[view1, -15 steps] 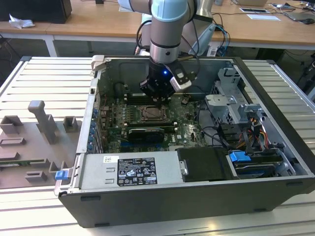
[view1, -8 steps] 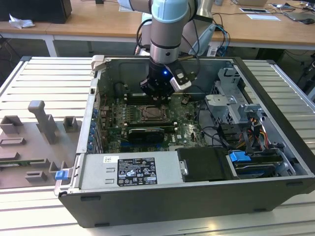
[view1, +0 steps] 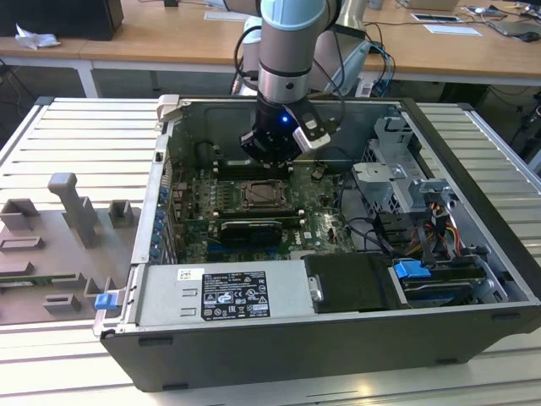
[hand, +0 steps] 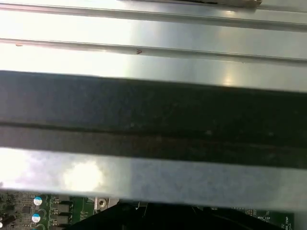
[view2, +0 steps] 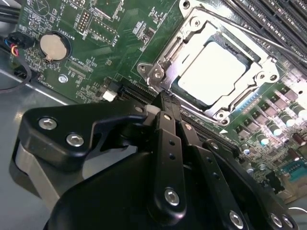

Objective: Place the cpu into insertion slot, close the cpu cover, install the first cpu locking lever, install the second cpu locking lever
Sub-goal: 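Install the first cpu locking lever, then install the second cpu locking lever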

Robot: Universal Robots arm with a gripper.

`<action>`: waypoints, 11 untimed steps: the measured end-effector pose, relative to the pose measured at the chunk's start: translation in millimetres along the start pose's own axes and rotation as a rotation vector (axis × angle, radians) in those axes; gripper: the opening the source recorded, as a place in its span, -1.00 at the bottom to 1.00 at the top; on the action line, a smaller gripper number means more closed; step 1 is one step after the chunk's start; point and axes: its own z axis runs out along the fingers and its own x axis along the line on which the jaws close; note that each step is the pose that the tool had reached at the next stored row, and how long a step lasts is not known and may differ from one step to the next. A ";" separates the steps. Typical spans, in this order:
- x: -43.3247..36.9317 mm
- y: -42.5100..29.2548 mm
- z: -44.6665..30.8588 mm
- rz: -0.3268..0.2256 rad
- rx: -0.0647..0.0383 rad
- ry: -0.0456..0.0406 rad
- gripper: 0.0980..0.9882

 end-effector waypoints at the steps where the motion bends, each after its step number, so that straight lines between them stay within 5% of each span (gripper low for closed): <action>1: 0.0 -0.3 0.0 0.000 0.000 0.0000 -0.97; 11: 0.5 -7.1 -0.4 0.000 0.000 0.0000 -0.97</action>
